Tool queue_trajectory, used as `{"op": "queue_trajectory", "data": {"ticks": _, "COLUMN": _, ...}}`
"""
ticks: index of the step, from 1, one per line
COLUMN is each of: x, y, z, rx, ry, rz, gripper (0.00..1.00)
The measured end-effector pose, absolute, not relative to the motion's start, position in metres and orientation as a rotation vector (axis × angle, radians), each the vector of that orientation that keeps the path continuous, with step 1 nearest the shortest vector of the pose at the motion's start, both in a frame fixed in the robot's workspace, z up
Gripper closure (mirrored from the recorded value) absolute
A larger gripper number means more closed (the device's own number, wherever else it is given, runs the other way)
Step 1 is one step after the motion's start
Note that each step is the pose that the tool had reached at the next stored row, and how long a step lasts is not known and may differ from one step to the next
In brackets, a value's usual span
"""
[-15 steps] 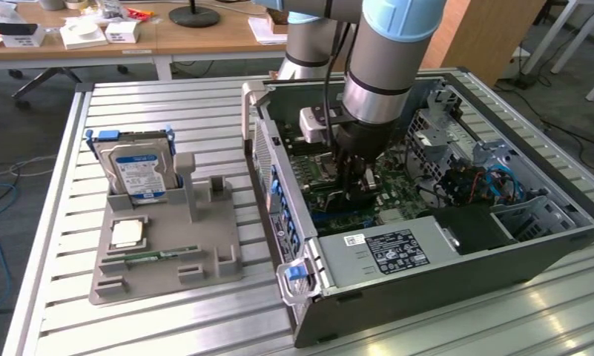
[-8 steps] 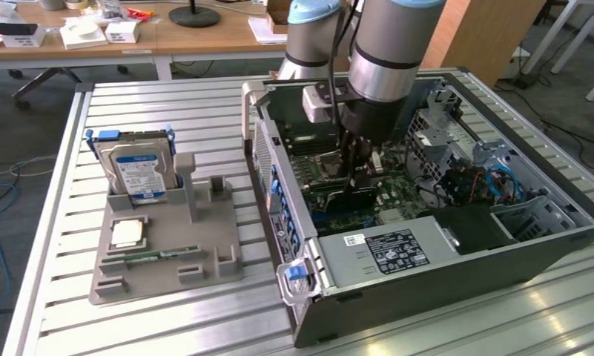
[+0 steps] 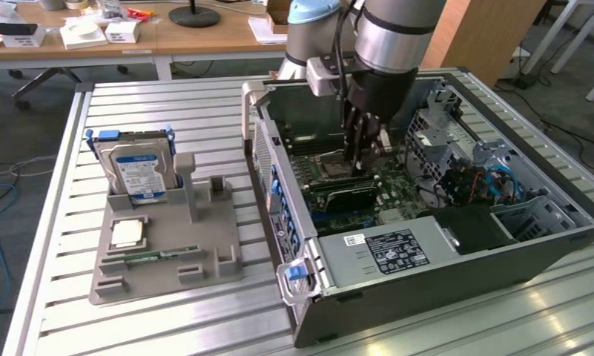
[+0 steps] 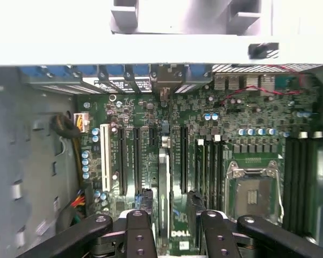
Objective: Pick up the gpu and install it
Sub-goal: 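Insert the gpu into the slot, then press down on the gpu until it lock into place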
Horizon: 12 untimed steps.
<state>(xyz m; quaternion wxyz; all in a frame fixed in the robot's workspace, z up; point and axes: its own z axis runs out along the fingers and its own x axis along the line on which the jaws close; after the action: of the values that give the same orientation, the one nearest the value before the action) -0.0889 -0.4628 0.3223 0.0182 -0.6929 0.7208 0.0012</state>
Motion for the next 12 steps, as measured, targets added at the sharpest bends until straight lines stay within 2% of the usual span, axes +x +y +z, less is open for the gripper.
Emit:
{"op": "queue_trajectory", "data": {"ticks": 7, "x": -0.089, "y": -0.463, "z": 0.347, "rx": -2.152, "ry": 2.239, "rz": 0.004, "gripper": 0.61}}
{"op": "queue_trajectory", "data": {"ticks": 12, "x": -0.089, "y": -0.463, "z": 0.348, "rx": -2.152, "ry": 2.239, "rz": 0.003, "gripper": 0.61}}
